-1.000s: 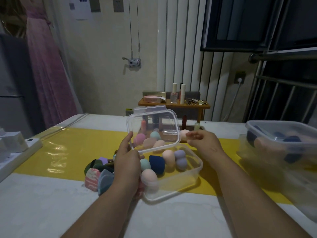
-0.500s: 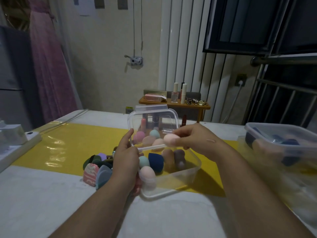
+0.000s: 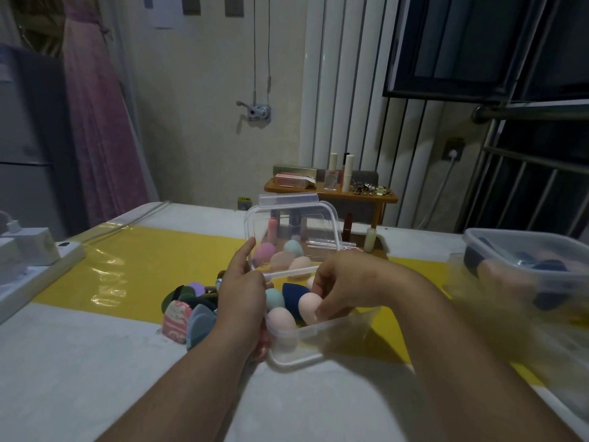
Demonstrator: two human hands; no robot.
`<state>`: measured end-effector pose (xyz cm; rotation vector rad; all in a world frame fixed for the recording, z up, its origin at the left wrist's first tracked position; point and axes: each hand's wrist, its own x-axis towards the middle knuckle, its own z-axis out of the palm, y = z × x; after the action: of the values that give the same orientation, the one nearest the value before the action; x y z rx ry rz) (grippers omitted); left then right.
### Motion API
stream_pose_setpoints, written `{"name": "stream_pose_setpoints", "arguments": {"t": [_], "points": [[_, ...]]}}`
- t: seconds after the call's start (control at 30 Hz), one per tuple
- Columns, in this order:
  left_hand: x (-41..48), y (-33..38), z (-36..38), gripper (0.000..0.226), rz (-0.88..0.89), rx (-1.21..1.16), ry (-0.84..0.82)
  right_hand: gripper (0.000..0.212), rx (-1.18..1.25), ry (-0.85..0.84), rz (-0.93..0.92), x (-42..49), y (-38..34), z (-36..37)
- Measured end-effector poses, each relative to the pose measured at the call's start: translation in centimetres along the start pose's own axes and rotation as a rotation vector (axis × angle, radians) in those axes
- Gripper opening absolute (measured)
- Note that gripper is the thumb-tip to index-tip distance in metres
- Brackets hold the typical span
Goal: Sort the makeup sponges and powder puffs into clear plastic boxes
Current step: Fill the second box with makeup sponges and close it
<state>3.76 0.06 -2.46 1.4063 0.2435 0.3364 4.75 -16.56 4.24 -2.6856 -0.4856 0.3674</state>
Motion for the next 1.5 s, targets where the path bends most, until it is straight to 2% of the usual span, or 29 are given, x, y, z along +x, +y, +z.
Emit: {"name": "stream_pose_setpoints", "arguments": {"t": [0.13,0.43,0.97,1.23,1.5], "points": [[-0.1,0.1,0.0,0.07,0.005,0.009,0.003,0.017,-0.073,0.012,0.014,0.3,-0.5,0.6],[0.0,0.0,0.0,0.075,-0.007,0.008,-0.025,0.018,-0.174,-0.005,0.044,0.5,-1.6,1.4],[0.4,-0.4,-0.1,0.072,-0.008,-0.028,-0.036,0.021,-0.189,0.008,0.029,0.2,-1.4,1.0],[0.5,-0.6,-0.1,0.072,-0.007,-0.018,-0.033,0.012,-0.16,-0.019,0.04,0.0,-1.4,0.7],[0.4,-0.5,-0.1,0.074,-0.006,-0.018,-0.026,0.016,-0.163,0.006,0.047,0.0,-1.5,1.0]]}}
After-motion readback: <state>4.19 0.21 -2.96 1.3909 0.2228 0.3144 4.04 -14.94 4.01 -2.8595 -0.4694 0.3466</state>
